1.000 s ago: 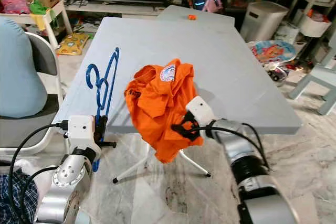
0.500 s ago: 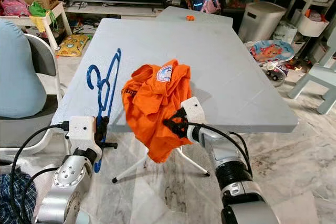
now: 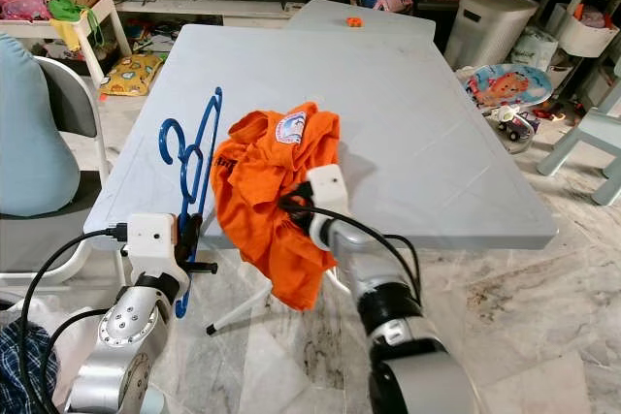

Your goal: Hang hanger

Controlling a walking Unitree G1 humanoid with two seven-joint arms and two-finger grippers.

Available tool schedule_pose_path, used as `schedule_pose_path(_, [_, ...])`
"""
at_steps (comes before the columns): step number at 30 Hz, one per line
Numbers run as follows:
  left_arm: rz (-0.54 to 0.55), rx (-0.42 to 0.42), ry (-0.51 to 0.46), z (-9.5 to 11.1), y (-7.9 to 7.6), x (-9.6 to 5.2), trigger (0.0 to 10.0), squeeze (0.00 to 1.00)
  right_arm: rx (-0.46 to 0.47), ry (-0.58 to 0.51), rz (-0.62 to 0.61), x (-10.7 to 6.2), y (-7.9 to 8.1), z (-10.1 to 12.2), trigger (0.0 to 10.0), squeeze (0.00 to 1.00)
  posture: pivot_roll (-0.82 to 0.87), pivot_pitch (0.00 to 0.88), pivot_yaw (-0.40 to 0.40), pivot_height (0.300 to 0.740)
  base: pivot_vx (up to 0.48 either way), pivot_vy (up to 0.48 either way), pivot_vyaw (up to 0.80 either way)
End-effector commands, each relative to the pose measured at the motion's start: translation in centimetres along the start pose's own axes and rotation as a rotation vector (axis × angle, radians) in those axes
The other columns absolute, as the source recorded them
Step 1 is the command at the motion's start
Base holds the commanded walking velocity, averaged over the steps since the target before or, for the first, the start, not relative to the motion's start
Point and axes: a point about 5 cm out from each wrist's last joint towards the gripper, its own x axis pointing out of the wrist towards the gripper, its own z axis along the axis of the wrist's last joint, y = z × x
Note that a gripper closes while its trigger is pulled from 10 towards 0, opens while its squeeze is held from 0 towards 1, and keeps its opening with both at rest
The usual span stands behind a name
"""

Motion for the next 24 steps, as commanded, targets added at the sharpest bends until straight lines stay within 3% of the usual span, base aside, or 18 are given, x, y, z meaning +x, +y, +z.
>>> schedule_pose_path(1, [-0.005,0.003,0.009,-0.1,-0.2,-0.2,10.0,0.0,-0.002,-0.023,-0.039,0.5,0.4,1.3,0.0,0.0,0.15,0.034,-0.074,0.74,0.0,0.0,0.0])
schedule_pose_path(5, [0.002,0.004,0.01,-0.2,-0.2,-0.3,10.0,0.0,0.096,-0.069,-0.095,1.2,1.1,4.2,0.0,0.0,0.17,0.037,-0.082,0.74,0.0,0.0,0.0])
schedule_pose_path(10, [0.021,0.007,0.008,-0.2,0.0,-0.5,10.0,0.0,0.248,-0.157,-0.194,1.3,0.5,8.1,0.0,0.0,0.19,0.039,-0.097,0.74,0.0,0.0,0.0])
schedule_pose_path(14, [0.039,0.007,0.005,-0.2,0.2,-0.7,10.0,0.0,0.352,-0.312,-0.282,0.4,-0.9,12.0,0.0,0.0,0.21,0.042,-0.105,0.74,0.0,0.0,0.0])
schedule_pose_path(15, [0.045,0.008,0.005,-0.2,0.3,-0.8,10.0,0.0,0.379,-0.417,-0.325,-0.3,-1.6,14.4,0.0,0.0,0.21,0.042,-0.106,0.74,0.0,0.0,0.0])
schedule_pose_path(16, [0.045,0.008,0.005,-0.2,0.3,-0.8,10.0,0.0,0.379,-0.417,-0.325,-0.3,-1.6,14.4,0.0,0.0,0.21,0.042,-0.106,0.74,0.0,0.0,0.0])
schedule_pose_path(17, [0.05,0.008,0.003,-0.2,0.3,-0.9,10.0,0.0,0.389,-0.526,-0.357,-1.3,-2.3,16.7,0.0,0.0,0.22,0.044,-0.105,0.74,0.0,0.0,0.0])
schedule_pose_path(18, [0.051,0.007,0.001,-0.2,0.3,-0.9,10.0,0.0,0.394,-0.568,-0.366,-1.7,-2.6,17.6,0.0,0.0,0.22,0.044,-0.105,0.74,0.0,0.0,0.0])
schedule_pose_path(21, [0.053,0.01,-0.001,-0.1,0.2,-0.9,10.0,0.0,0.309,-0.713,-0.42,-3.3,-3.4,20.2,0.0,0.0,0.21,0.043,-0.107,0.74,0.0,0.0,0.0])
schedule_pose_path(24, [0.059,0.015,-0.007,0.0,0.3,-0.8,10.0,0.0,0.217,-0.78,-0.462,-4.0,-4.0,21.0,0.0,0.0,0.21,0.043,-0.107,0.74,0.0,0.0,0.0])
